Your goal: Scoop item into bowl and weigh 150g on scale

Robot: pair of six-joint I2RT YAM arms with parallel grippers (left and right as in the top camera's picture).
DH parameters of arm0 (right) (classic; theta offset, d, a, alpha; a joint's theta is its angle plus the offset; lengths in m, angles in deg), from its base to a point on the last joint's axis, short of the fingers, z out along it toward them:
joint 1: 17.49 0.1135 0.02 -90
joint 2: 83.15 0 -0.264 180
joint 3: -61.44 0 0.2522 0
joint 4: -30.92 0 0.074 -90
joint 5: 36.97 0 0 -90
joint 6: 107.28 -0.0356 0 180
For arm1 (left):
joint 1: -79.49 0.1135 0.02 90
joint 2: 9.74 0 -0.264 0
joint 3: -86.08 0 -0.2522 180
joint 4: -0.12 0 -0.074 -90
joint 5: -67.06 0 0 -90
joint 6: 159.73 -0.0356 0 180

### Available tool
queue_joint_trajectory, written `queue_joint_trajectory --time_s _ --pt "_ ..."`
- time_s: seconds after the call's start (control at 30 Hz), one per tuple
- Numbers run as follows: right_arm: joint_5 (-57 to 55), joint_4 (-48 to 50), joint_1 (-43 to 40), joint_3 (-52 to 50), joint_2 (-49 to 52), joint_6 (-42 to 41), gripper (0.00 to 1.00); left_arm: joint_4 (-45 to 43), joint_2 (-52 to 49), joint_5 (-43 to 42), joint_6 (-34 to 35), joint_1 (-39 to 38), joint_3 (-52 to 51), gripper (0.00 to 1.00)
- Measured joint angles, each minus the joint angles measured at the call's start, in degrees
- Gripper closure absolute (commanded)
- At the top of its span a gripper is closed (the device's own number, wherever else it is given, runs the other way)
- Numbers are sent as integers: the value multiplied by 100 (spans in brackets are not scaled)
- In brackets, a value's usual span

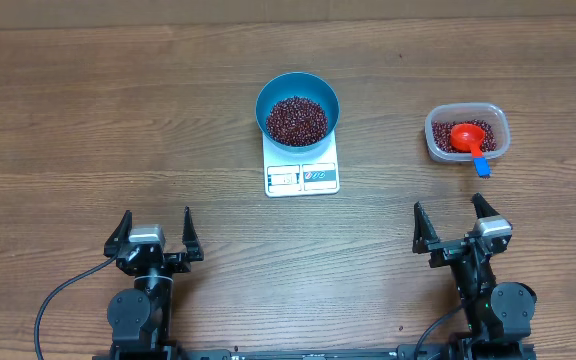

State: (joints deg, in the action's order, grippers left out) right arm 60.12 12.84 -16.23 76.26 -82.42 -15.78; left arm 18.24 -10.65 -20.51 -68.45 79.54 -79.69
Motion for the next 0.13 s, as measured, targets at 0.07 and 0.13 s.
queue_joint_trajectory --time_s 0.07,0.13 --pt "0 0 2 0 0 0 0 0 0 0 0 0 0 1" --pt "2 2 0 0 0 2 0 0 0 0 0 0 0 0"
